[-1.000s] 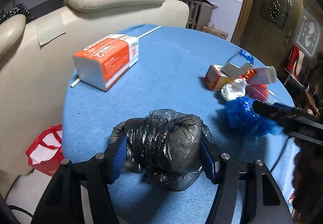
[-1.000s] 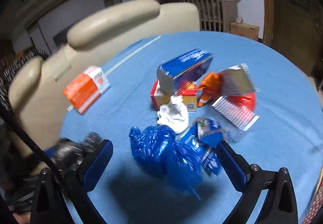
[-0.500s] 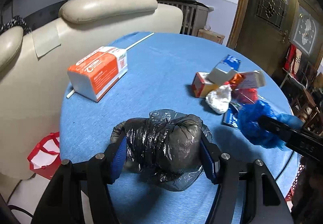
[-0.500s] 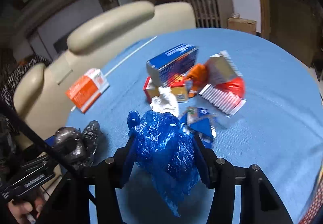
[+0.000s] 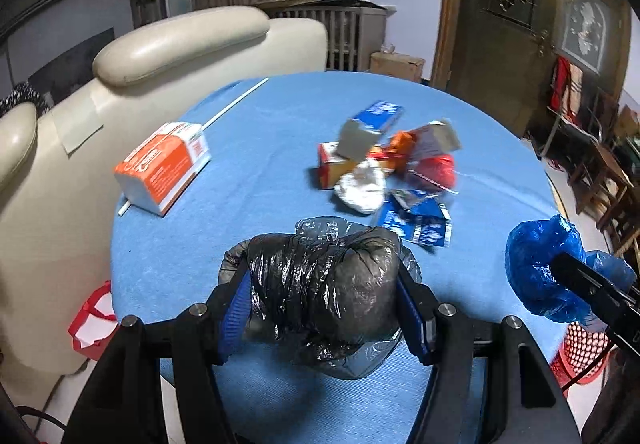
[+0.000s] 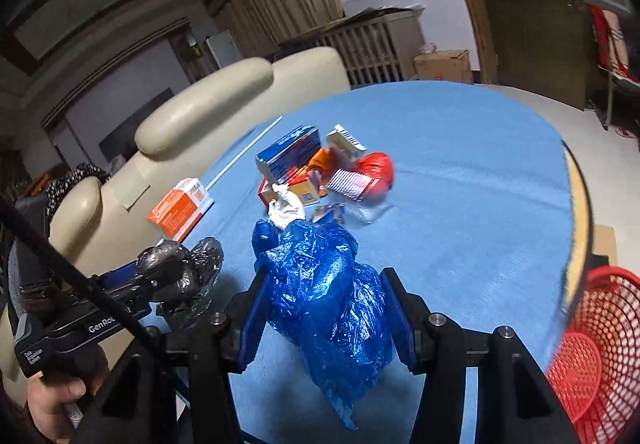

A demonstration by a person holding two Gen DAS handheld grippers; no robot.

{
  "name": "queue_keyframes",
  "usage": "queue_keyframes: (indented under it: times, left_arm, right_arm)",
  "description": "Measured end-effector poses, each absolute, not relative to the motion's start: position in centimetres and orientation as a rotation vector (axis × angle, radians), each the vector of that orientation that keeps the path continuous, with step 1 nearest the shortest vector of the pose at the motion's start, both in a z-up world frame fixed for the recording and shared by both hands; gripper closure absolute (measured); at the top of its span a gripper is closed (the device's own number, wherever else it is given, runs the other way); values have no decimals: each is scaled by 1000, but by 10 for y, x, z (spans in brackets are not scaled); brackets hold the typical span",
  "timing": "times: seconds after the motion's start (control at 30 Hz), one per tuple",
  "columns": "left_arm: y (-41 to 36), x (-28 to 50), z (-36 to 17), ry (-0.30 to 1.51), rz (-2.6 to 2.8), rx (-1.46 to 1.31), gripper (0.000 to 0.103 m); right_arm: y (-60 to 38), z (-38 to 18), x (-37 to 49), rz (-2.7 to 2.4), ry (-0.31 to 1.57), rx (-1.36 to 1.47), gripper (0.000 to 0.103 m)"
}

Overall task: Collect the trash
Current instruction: 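Carry the blue bag in the right gripper and black bag in the left toward the red basket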

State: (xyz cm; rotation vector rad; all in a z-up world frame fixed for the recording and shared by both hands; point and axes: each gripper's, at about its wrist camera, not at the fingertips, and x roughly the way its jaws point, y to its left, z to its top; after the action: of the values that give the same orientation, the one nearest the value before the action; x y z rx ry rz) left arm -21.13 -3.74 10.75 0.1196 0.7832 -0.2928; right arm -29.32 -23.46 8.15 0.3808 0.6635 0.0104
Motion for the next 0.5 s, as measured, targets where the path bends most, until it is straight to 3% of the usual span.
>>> queue_keyframes:
  times: [0.5]
  left_arm:
    - [-98,-245,124,741,-373,218,37]
  right_arm:
    - [-280,97,-355,-86,563,445,46]
